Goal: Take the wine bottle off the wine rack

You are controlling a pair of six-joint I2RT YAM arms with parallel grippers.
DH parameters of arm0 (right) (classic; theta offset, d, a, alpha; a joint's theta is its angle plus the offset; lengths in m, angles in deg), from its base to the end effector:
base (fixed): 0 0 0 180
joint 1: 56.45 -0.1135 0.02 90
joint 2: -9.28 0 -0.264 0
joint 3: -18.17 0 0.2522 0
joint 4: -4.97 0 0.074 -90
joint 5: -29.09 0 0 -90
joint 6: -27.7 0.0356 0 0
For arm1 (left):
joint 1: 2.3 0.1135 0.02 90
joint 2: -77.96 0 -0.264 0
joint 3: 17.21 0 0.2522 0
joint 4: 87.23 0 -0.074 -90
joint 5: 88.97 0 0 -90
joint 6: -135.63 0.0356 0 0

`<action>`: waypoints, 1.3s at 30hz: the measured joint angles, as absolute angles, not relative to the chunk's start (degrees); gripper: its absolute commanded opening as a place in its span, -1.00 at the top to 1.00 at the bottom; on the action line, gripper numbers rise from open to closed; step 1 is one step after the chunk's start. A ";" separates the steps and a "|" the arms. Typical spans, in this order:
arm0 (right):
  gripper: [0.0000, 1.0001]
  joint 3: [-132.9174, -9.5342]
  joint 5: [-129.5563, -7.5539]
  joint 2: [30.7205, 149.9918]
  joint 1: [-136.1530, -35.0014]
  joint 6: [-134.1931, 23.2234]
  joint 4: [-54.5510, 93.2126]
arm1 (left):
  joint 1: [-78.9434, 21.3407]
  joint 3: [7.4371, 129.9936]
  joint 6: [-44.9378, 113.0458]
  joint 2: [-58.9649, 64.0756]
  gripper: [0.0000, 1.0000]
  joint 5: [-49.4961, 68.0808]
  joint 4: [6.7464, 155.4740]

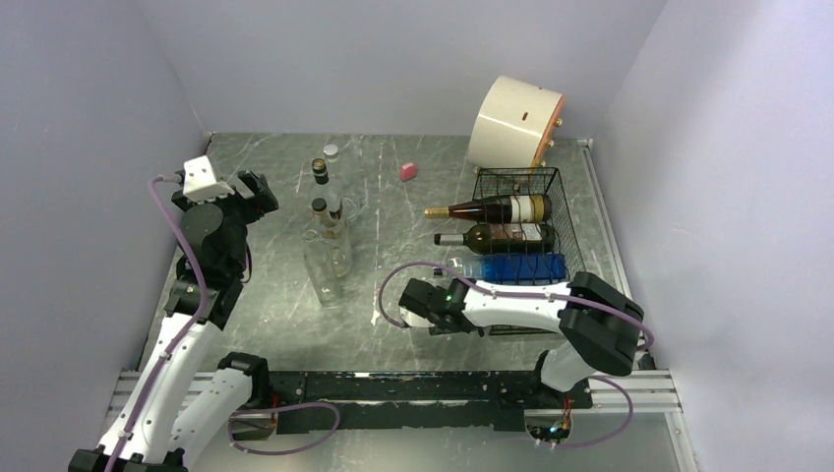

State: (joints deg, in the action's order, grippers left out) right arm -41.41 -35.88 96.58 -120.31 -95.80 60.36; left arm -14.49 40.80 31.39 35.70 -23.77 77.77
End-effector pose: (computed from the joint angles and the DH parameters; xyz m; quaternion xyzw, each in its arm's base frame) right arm 0.1208 0.2120 0.1544 -0.7233 0.6532 -0.1934 0.1133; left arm 0.1729 -0.0221 0.3609 -0.1651 0.6832 -0.0121 0.7112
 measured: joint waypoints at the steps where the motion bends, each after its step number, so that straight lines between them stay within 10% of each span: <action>1: 0.22 -41.41 -35.81 96.65 -120.20 -95.88 60.14 | -14.49 40.80 31.31 35.68 -0.87 -23.70 77.73; 5: 0.57 -41.57 -36.10 97.39 -120.00 -95.23 60.06 | -14.49 40.80 31.24 35.72 -0.87 -23.39 77.66; 21: 0.91 -52.54 -40.27 100.43 -119.89 -91.38 63.86 | -14.49 40.80 31.22 36.01 -0.87 -23.15 77.42; 39: 1.00 -65.28 -45.76 100.93 -125.62 -86.70 66.66 | -14.49 40.80 30.80 35.24 -0.87 -22.65 77.38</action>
